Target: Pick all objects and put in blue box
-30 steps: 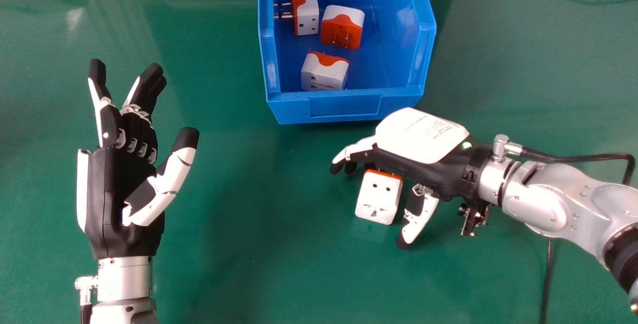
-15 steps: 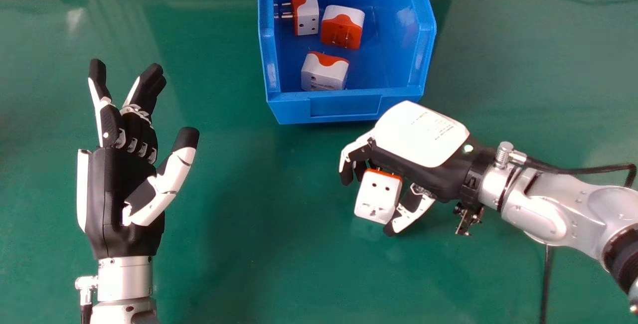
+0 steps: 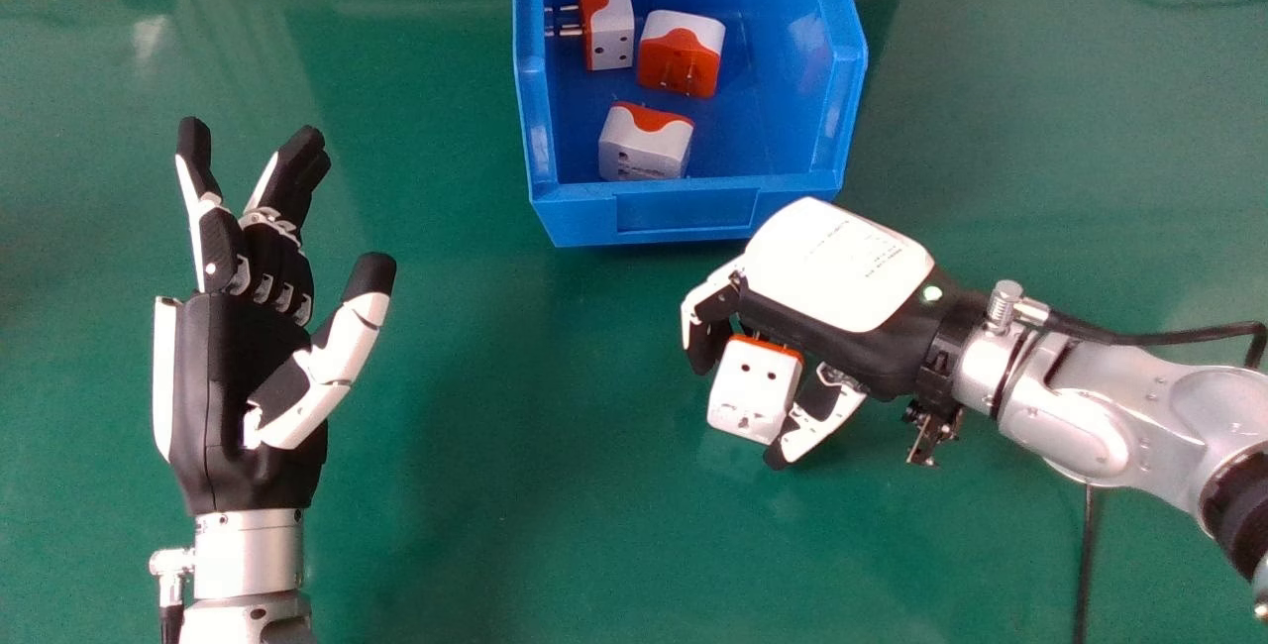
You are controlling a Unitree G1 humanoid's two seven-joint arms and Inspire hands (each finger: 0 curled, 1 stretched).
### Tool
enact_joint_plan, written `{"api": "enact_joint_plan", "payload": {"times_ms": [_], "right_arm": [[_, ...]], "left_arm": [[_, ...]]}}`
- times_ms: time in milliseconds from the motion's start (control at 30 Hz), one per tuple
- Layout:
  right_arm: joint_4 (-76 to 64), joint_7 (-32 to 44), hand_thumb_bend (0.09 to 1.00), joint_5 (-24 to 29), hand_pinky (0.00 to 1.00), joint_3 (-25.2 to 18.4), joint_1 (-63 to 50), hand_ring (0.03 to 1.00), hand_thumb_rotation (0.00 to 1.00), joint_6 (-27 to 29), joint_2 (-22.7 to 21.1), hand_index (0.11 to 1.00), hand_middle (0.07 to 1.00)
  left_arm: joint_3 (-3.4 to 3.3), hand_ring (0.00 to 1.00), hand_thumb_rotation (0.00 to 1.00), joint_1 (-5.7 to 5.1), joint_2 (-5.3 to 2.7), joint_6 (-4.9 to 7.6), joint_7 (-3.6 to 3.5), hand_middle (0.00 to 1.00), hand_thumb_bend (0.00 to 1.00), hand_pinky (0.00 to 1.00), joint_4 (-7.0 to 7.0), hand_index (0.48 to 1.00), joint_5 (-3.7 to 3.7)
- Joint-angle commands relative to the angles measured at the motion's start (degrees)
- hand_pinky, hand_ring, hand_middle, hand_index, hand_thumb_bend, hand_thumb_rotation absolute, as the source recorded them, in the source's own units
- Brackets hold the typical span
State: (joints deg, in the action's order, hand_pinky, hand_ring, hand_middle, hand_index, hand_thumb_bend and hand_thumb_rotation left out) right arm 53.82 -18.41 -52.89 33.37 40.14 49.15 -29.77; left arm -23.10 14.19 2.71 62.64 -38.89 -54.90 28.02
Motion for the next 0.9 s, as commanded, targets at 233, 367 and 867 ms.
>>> {"api": "enact_joint_plan", "payload": {"times_ms": [233, 367, 867], "right_arm": [[-3.8, 4.3, 0.532, 6.7, 0.37, -4.4, 1.6, 0.406, 0.0, 3.2, -3.2, 0.504, 0.466], [-7.2, 6.2, 0.53, 9.4, 0.37, -6.9, 0.5, 0.404, 0.0, 3.5, -4.4, 0.504, 0.465], [-18.2, 12.1, 0.528, 16.9, 0.31, -15.1, -0.1, 0.374, 0.0, 3.4, -6.5, 0.503, 0.465]], "left_arm": [[0.33, 0.92, 0.1, 0.52, 0.07, 1.26, 0.39, 0.89, 0.48, 1.0, 0.16, 0.49, -0.96], [0.35, 0.92, 0.1, 0.78, 0.11, 1.53, 0.8, 0.9, 0.48, 1.0, -0.15, 0.49, -1.42], [0.55, 0.92, 0.1, 0.85, 0.4, 1.72, 1.47, 0.9, 0.48, 1.0, -0.39, 0.49, -1.87]]}}
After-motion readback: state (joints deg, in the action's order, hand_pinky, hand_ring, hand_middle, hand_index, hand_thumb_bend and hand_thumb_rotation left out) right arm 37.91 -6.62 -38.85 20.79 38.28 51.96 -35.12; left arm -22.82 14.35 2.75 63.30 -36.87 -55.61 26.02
